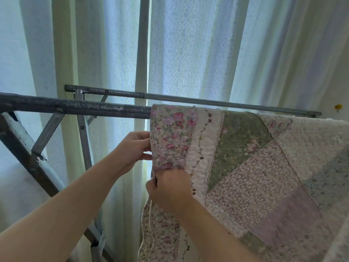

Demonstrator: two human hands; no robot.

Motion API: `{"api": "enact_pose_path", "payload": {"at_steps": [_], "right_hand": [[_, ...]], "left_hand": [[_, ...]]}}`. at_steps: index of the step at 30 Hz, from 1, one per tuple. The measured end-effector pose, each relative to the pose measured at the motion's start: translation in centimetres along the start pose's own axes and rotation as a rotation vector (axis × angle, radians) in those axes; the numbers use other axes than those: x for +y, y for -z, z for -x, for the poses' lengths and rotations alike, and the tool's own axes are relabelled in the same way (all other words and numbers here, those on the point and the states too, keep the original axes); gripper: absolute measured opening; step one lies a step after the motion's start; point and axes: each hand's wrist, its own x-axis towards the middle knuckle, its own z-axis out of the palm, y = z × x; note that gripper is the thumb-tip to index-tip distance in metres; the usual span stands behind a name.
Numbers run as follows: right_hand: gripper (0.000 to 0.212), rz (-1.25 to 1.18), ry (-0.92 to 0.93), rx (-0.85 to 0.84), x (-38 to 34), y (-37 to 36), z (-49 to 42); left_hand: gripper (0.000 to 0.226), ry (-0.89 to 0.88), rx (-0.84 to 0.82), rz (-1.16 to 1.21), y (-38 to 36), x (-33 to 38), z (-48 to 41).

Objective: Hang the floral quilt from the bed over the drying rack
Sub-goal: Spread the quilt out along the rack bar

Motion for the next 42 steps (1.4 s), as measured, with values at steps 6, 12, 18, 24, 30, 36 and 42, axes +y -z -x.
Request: {"api": "enact_pose_path", "payload": {"at_steps": [6, 12, 18, 24, 30, 36, 42], "right_hand": [[0.028, -0.051, 0.06, 0.06, 0.2, -1.6, -0.2], [0.046, 0.012, -0.031, -0.006, 1.7, -2.2, 1.6], [0.025, -0.003, 0.082, -0.021, 0.3, -1.7, 1.7], [0.023, -0.157, 0.205, -0.025, 1.3, -2.2, 2.4], [0.02, -0.26, 0.257, 0.239, 3.7, 1.0, 2.1], [0.022, -0.088, 0.208, 0.64, 7.0, 5.8, -0.8], [0.062, 0.129, 0.161, 0.5, 11.0, 9.0, -3.4]], "left_hand": [[0.056, 0.037, -0.019, -0.027, -0.7, 0.4, 0.5], [0.037, 0.058, -0.06, 0.073, -0.5, 0.1, 1.0], [0.029, 0.024, -0.214, 0.084, -2.0, -0.8, 2.6], [0.022, 0.071, 0.01, 0.133, -3.3, -1.2, 2.4], [0.013, 0.094, 0.07, 0.203, -3.7, -1.4, 2.5], [0.01, 0.078, 0.366, 0.029, -5.2, -1.7, 3.0], [0.036, -0.137, 0.865, -0.618, -6.8, -0.4, 3.0]]}}
